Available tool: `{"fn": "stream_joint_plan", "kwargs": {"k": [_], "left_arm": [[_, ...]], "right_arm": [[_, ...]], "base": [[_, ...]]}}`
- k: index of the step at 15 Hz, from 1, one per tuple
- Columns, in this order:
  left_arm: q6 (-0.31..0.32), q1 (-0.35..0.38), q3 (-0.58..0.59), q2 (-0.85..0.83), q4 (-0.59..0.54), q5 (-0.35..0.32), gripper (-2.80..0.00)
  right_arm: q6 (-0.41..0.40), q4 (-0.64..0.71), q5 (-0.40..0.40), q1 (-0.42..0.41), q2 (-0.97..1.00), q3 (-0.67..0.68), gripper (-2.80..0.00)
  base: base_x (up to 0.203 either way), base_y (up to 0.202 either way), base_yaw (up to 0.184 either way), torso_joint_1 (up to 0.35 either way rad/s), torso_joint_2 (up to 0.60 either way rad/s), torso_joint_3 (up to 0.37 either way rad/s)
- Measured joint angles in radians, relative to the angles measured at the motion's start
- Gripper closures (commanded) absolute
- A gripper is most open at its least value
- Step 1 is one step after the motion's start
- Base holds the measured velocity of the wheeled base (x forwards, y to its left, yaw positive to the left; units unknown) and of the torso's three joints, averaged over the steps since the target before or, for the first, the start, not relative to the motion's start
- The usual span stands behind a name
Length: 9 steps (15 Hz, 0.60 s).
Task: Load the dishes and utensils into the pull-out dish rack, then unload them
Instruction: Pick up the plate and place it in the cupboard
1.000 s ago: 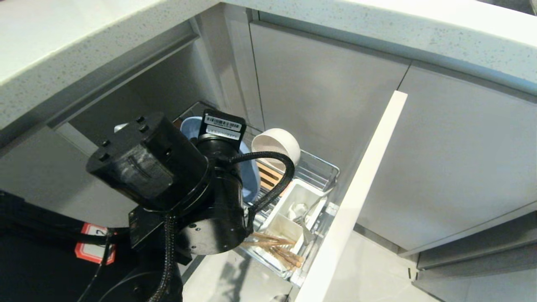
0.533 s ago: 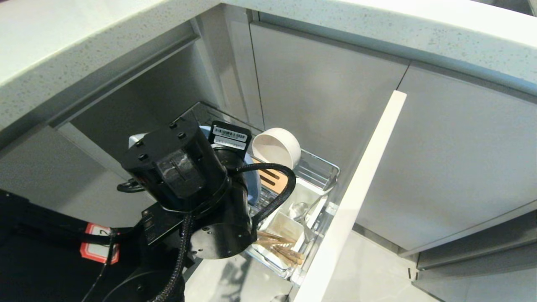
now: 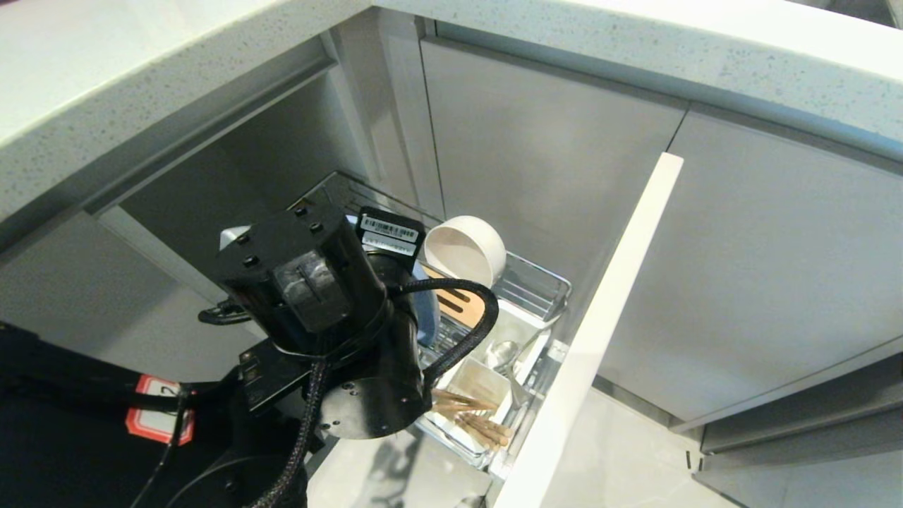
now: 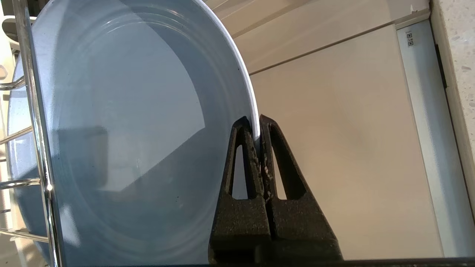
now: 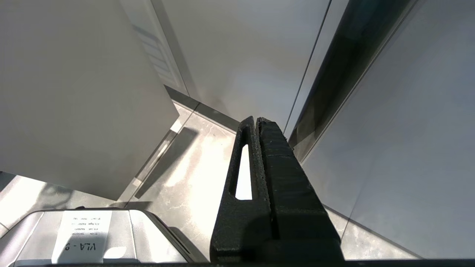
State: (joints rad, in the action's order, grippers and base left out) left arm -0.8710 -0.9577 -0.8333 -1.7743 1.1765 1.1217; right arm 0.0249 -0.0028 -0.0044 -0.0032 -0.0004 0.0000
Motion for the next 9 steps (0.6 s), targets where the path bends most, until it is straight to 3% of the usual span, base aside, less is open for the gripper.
{"fn": "stream_joint_plan", "kwargs": {"k": [9], "left_arm": [[-0.003,-0.007,-0.001,0.059,-0.135,0.004,-2.8]], "right_arm": [[0.0,0.0,0.0,0.0,0.0,0.0,0.0]], "base": [[0.0,0.0,0.0,0.0,0.0,0.0]]}}
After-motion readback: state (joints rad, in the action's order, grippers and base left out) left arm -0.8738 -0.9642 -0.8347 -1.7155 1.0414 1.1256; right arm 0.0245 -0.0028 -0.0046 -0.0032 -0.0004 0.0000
